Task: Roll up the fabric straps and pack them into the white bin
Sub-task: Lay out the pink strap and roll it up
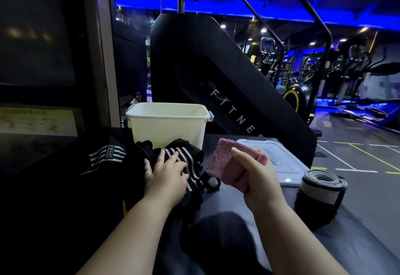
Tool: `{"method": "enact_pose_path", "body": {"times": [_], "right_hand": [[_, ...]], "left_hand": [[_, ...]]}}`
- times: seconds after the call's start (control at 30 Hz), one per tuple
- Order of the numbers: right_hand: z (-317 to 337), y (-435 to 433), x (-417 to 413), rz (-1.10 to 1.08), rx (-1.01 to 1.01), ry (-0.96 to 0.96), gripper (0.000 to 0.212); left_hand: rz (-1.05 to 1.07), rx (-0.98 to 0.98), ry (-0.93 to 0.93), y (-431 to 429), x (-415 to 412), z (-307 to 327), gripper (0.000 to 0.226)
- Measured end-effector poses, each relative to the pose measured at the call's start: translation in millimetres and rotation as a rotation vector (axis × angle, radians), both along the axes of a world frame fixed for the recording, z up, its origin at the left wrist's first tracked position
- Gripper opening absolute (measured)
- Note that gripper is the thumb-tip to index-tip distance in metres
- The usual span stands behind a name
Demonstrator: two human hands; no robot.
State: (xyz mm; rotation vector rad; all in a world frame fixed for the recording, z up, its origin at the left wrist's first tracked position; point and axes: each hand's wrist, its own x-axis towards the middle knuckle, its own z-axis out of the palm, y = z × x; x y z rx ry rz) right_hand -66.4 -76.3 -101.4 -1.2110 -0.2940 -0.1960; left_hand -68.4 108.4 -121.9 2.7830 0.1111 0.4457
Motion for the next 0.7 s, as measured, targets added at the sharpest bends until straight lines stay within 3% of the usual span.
{"method": "enact_pose_path", "body": {"times": [0.07, 0.13, 0.23, 0.3, 0.43, 0.57, 0.7], "right_hand": [[6, 1, -6, -0.003, 0.019, -0.035, 0.021], [11, 3, -14, -0.067, -0.012, -0.046, 0.020], [11, 9, -18, -0.140, -0.087, -0.143, 0.029], [12, 11, -19, -0.202, -0.208, -0.275, 0.029], [14, 10, -22, -0.134, -0.394, -0.414, 0.024], [15, 13, -27, 0.078, -0.291, -0.298, 0.045], [19, 13, -24, -0.033, -0.351, -0.214, 0.016]], "left_hand": [[-0.024, -0.081, -0.223, -7, -5, 10, 0.032], [-0.084, -0.301, -0.396, -16, -10, 25, 0.042], [-0.220, -0.904, -0.124, -32, -24, 44, 0.071], [-0.242, -1.090, 0.070, -39, -30, 48, 0.095], [-0.289, -1.357, 0.092, -40, -35, 52, 0.064], [-0.258, -1.530, -0.017, -36, -34, 56, 0.043], [-0.281, -1.615, -0.104, -36, -35, 56, 0.034]]}}
